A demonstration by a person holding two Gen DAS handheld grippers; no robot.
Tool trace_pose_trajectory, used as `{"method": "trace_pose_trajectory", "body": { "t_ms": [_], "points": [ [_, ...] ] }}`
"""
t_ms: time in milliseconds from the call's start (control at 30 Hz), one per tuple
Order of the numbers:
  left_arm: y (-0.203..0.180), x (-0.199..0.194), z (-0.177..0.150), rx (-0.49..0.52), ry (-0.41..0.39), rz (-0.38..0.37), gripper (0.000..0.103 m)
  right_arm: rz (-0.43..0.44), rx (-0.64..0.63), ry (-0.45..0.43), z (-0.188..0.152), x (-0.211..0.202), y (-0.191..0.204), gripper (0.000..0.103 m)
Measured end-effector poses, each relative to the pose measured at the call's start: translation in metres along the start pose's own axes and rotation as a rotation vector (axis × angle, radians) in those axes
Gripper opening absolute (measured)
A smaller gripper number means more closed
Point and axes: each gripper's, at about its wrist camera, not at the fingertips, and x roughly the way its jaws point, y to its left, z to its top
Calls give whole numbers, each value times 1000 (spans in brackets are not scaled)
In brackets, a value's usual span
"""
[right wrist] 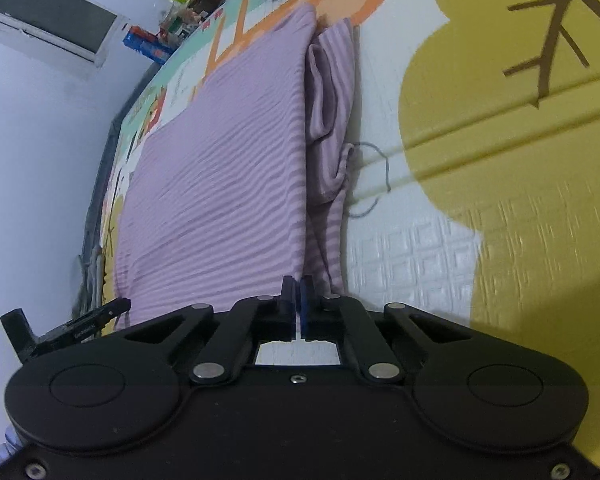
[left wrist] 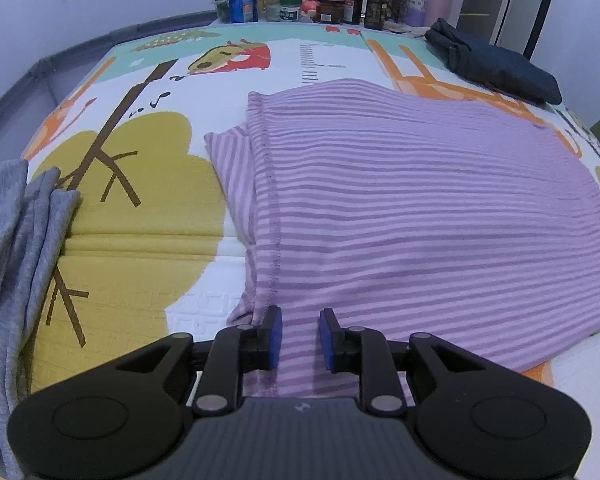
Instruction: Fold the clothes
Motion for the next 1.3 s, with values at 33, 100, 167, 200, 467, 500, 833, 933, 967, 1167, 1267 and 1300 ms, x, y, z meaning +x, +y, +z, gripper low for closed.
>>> {"method": "trace_pose_trajectory", "body": {
  "t_ms": [33,100,167,200,467,500,833,933,967,1167,1267,1300],
  "points": [
    [0,0,0,3,0,4,24,4,3,-1,-2,-2,1,3],
    [-2,-1,-1,10,-2,16,24,9,1,2,-6,-3,4,3],
    [-2,-2,-2,7,-3,14,25,3,-6,9,-10,-3,6,3],
    [-1,-2,-2,3,-2,11,25,3,4,6,-11,-4,5,3],
    [15,-15,-3,-76,4,-36,39,-66,15,-62,-14,-26,7,23],
    [18,-17,-3,-91,0,-31,45,-66,25,-81,-13,-31,6,25],
    [52,-28,-5,-302,-9,-26,59,25,21,-167,-2,-33,36,45],
    [53,-29,-11,-317,-15,-16,60,36,-59,-121,5,-9,71,45],
    [53,-30,-13,-320,-15,-15,60,35,-93,-102,7,0,85,45],
    [54,-31,-28,-357,-39,-114,60,40,-298,-44,12,45,173,56],
    [53,-31,-33,-361,-53,-163,61,56,-371,-30,10,58,205,58],
    [52,-31,-34,-363,-57,-166,61,61,-385,-23,10,63,213,58]
  ]
}}
